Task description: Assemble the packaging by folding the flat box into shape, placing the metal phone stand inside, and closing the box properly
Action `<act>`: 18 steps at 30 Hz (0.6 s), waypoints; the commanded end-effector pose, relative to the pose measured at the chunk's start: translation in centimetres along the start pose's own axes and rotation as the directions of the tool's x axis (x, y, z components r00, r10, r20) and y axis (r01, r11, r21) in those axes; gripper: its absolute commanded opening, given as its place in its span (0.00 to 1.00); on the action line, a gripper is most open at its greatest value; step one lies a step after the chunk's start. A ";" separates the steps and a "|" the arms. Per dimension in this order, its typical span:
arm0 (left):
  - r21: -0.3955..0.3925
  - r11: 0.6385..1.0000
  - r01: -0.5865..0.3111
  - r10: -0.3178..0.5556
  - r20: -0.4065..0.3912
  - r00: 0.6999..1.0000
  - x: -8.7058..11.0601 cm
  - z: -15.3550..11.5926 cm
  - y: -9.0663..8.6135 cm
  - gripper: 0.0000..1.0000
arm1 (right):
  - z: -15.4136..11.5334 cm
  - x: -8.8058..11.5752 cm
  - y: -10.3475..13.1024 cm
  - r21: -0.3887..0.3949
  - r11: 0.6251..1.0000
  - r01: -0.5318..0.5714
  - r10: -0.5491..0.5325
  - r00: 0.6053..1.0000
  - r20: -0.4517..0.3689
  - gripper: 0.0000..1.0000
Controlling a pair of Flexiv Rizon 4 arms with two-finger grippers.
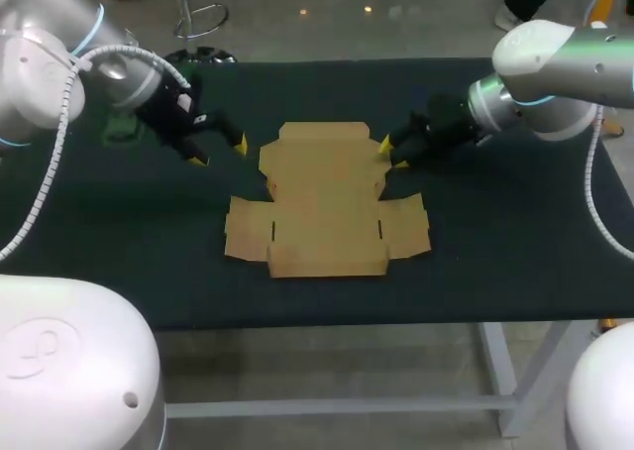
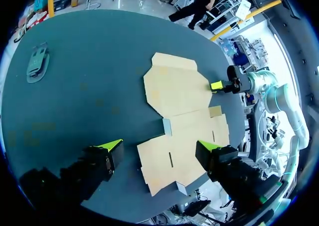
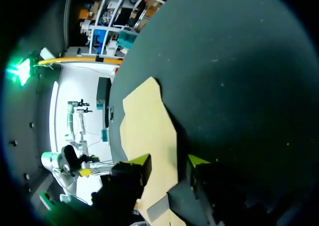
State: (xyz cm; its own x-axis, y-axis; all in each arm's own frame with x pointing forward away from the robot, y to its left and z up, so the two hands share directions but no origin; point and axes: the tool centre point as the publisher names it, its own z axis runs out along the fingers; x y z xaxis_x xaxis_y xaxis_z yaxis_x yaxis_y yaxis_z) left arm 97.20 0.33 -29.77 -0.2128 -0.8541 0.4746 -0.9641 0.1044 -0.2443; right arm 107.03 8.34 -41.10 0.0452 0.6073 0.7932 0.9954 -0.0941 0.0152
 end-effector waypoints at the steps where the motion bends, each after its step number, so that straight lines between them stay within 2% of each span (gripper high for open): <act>1: -0.004 1.000 0.003 -0.003 0.007 1.000 0.0 0.1 -0.2 1.00 | 0.6 -0.5 0.8 0.016 1.000 0.002 -0.001 1.000 -0.022 0.48; 13: -0.003 1.000 0.016 -0.016 0.011 1.000 -0.4 0.0 -0.1 1.00 | 1.4 -0.2 1.2 -0.003 1.000 0.020 -0.020 0.996 -0.087 0.44; 16: 0.004 0.999 0.043 -0.043 0.057 0.997 -0.5 0.1 0.0 1.00 | 1.8 -0.1 1.2 -0.006 1.000 0.024 -0.024 0.995 -0.099 0.43; 18: 0.000 0.999 0.038 -0.038 0.052 0.998 -0.5 0.1 0.0 1.00 | 1.9 0.0 1.2 -0.009 1.000 0.026 -0.027 0.994 -0.110 0.42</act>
State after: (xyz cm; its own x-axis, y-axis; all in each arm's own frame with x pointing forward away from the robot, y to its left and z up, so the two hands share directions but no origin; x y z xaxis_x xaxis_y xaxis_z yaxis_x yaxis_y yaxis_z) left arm 97.40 1.21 -30.36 -0.1699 -0.8757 0.4519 -0.9710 0.0704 -0.2286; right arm 108.05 9.64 -41.41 0.0136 0.5369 0.8436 0.9949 -0.0915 0.0422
